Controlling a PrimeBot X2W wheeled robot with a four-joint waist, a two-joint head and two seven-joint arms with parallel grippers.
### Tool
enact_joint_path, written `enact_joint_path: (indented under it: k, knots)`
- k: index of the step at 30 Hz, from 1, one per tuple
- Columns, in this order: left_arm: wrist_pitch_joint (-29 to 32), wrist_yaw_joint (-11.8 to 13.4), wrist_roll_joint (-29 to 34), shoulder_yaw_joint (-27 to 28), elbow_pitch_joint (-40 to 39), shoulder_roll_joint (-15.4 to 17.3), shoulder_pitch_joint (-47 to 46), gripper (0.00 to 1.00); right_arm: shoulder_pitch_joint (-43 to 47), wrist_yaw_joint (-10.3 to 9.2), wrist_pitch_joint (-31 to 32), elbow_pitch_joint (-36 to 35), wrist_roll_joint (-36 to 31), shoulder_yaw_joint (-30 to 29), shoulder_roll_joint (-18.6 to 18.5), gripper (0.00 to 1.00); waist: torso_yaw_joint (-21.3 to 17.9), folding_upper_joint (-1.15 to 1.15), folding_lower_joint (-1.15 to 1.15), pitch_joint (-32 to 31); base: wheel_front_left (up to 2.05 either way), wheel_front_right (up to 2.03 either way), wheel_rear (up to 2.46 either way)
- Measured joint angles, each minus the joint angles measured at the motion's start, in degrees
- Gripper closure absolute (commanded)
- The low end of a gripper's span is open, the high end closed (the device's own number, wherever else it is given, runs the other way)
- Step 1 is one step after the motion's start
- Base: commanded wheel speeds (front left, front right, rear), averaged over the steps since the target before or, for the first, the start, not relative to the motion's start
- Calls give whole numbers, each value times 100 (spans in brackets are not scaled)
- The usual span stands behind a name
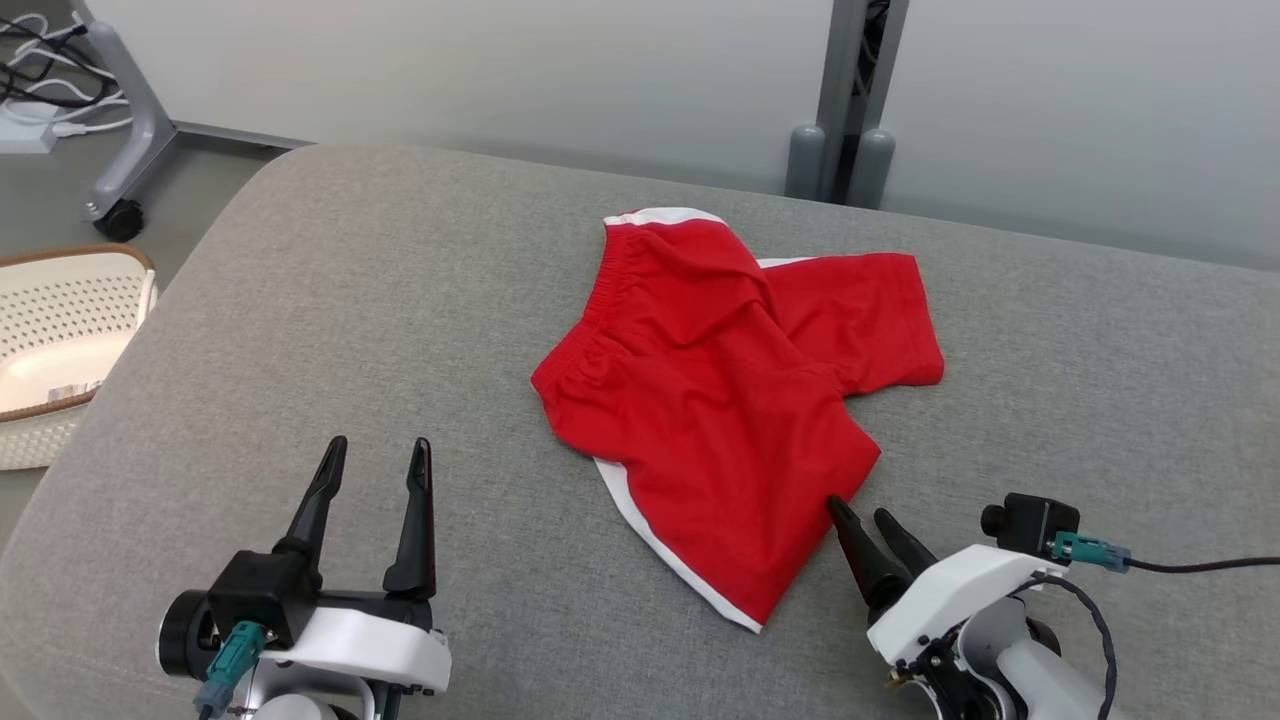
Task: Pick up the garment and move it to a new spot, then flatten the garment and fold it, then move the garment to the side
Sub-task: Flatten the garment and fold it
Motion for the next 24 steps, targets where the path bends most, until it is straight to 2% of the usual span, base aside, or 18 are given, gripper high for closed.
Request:
enact_joint_path:
  k: [6,7,8,9,10,11,16,24]
  knots:
    - [0,18,-43,5,8,-1,-18,0,-351,-2,96,593,240,160,-8,0,244,0,0,65,0,0,0]
    - [0,18,-49,5,8,-1,-19,0,-399,-2,109,633,324,171,-1,6,266,0,0,75,0,0,0]
    - [0,21,-62,4,7,-1,-20,0,-437,-2,109,657,383,188,2,54,283,0,0,83,0,0,0]
    - [0,25,-68,2,7,-1,-24,0,-470,-2,107,679,419,212,2,90,294,0,0,90,0,0,0]
    - [0,26,-68,1,7,-1,-27,0,-504,-2,92,700,449,254,2,90,300,0,0,96,0,0,0]
    - [0,38,-68,1,5,-1,-30,0,-539,-1,58,709,467,299,-3,100,301,0,0,100,0,0,0]
    - [0,67,-86,18,8,-1,-37,0,-629,-1,-130,668,565,501,-114,100,233,0,0,85,0,0,0]
    - [0,67,-86,21,33,-2,-20,0,-760,-1,-374,641,389,770,-731,100,-36,0,0,-87,0,0,0]
